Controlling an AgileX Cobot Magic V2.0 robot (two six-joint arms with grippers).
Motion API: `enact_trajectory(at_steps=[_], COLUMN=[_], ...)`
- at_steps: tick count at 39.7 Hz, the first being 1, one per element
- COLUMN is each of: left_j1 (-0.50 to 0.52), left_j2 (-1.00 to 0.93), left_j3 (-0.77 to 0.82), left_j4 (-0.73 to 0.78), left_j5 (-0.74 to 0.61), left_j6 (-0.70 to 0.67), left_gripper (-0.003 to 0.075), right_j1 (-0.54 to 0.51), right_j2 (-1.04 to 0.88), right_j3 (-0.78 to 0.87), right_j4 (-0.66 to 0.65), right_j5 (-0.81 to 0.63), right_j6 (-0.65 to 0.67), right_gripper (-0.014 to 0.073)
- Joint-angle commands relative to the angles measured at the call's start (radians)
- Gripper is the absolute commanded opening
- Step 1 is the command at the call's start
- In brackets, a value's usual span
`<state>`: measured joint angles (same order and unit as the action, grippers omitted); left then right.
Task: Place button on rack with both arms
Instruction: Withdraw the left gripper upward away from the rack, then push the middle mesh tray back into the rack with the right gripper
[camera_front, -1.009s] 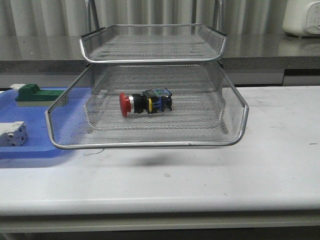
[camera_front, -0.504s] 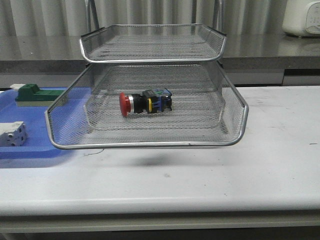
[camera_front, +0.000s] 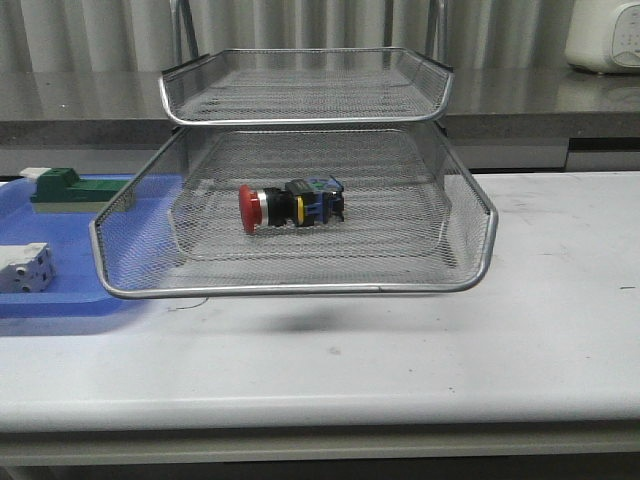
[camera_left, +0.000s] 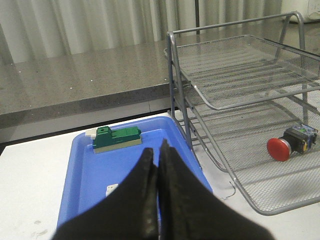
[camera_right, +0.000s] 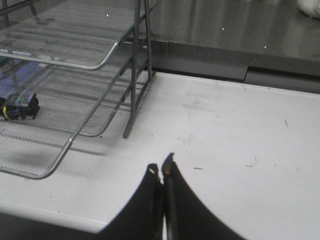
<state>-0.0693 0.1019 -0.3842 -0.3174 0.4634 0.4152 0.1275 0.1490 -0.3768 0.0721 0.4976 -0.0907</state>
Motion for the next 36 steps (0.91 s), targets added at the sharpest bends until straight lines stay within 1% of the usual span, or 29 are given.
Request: enact_trajectory(at_steps=[1, 6, 12, 16, 20, 26, 31, 36], left_j1=[0.002, 0.002, 0.002, 0.002, 0.002, 0.002, 0.002, 0.002], left_j2=[0.013, 0.013, 0.013, 0.013, 0.013, 0.013, 0.013, 0.013], left_j3=[-0.025, -0.025, -0.025, -0.025, -0.025, -0.025, -0.025, -0.025], left_j4=[-0.021, -0.021, -0.021, -0.021, -0.021, -0.021, -0.021, -0.021], left_j5=[-0.075, -0.075, -0.075, -0.075, -0.075, -0.075, -0.075, -0.075], left_j6=[-0.011, -0.011, -0.011, -0.011, -0.011, -0.011, -0.011, -0.011], left_gripper=[-0.0019, -0.0019, -0.0019, -0.0019, -0.0019, -0.0019, -0.0019, -0.0019], right_j1=[0.002, 0.002, 0.007, 0.061, 0.175, 0.423, 0.607, 0.739], right_j2=[0.044, 0.18, 0.388, 0.534, 0.66, 0.846, 0.984, 1.124], right_j3=[-0.025, -0.029, -0.09, -0.152, -0.207, -0.264, -0.297, -0.338], right_j4=[0.011, 0.014, 0.035, 0.035, 0.035, 0.035, 0.041, 0.054], right_j5=[-0.142, -0.242, -0.337, -0.388, -0.405, -0.447, -0.48, -0.484], right_j6=[-0.004, -0.004, -0.004, -0.004, -0.004, -0.004, -0.004, -0.003], right_gripper=[-0.0111, -0.0111, -0.0111, -0.0111, -0.0111, -0.0111, -0.0111, -0.0111])
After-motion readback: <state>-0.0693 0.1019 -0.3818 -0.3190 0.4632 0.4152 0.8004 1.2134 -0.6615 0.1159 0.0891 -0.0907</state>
